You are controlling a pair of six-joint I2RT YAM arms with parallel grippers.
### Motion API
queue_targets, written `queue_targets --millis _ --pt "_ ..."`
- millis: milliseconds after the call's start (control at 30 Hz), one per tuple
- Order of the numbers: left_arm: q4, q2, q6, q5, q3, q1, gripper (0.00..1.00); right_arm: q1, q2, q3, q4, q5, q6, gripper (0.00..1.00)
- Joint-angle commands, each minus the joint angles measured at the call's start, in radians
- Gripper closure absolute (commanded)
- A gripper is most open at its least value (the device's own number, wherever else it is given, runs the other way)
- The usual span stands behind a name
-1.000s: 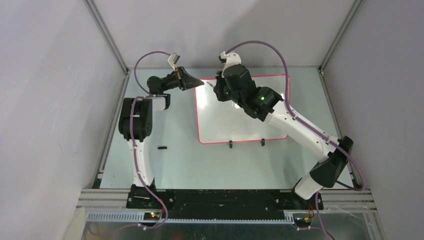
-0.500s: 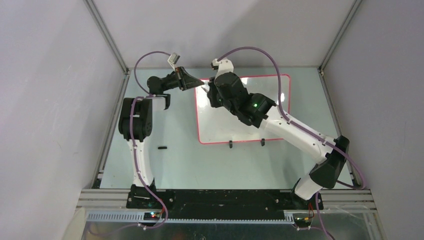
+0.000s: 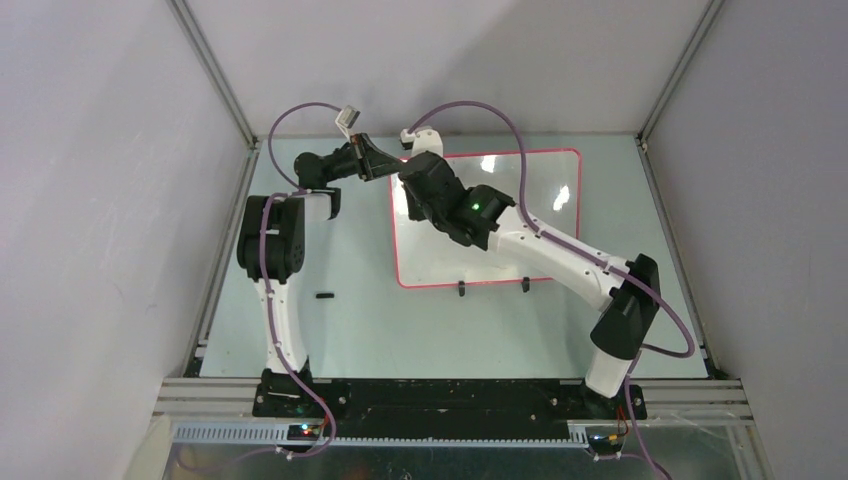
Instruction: Write a sentence on the whiteboard
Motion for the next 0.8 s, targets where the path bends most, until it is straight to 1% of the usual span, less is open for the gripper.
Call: queue_targets --millis 0,367,767 --pt "0.051 -0.079 0.004 0.001 -0.003 -0.004 1.00 -0.007 0.009 0.056 -0.005 0.034 0.006 1.00" --pt "0.051 -0.074 -0.001 0.004 0.004 -0.006 1.00 -0.013 0.026 0.063 0.032 0.029 0.003 1.00" --pt "0.051 -0.074 -0.002 0.007 0.005 -0.007 1.00 -0.035 0.048 0.088 0.037 0.009 0.010 1.00"
